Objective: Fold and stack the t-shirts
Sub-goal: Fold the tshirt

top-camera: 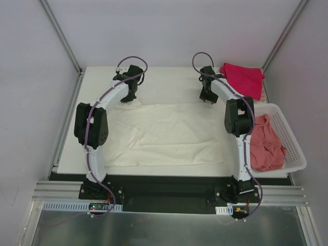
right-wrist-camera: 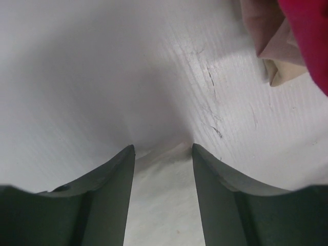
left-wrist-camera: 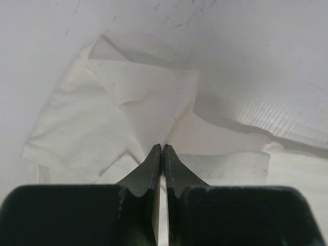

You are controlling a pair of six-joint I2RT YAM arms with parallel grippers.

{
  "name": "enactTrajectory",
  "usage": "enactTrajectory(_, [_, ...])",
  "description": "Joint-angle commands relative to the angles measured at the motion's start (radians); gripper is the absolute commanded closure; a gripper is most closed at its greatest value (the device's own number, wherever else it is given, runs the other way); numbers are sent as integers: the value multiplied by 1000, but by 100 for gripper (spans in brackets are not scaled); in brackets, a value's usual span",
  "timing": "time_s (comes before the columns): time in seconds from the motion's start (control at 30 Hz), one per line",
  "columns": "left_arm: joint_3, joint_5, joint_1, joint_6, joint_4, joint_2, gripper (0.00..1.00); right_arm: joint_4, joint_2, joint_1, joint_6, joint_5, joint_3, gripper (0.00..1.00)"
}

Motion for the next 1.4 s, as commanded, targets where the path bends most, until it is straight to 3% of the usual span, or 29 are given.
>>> enactTrajectory(0.0, [-41, -48, -14, -42, -8, -82, 100, -24, -43, 4, 15, 2, -65, 49])
enactTrajectory(0.13, [-72, -53, -20, -54, -8, -107, 100, -6, -81, 5, 13, 37, -123, 59])
enactTrajectory(0.27, [-99, -65, -32, -63, -9, -130, 100, 2, -90, 5, -13, 31, -119, 85])
enactTrajectory(0.4, [-128, -68, -37, -74, -8, -164, 100, 29, -113, 15, -53, 11, -125, 98])
enactTrajectory(0.97, [-432, -93, -94, -174, -9, -473, 100, 191, -532, 82, -134, -18, -592, 99])
enactTrajectory(1.37, [-678, -85, -152, -309, -48, -748, 100, 188, -747, 125, -165, -98, -772, 99])
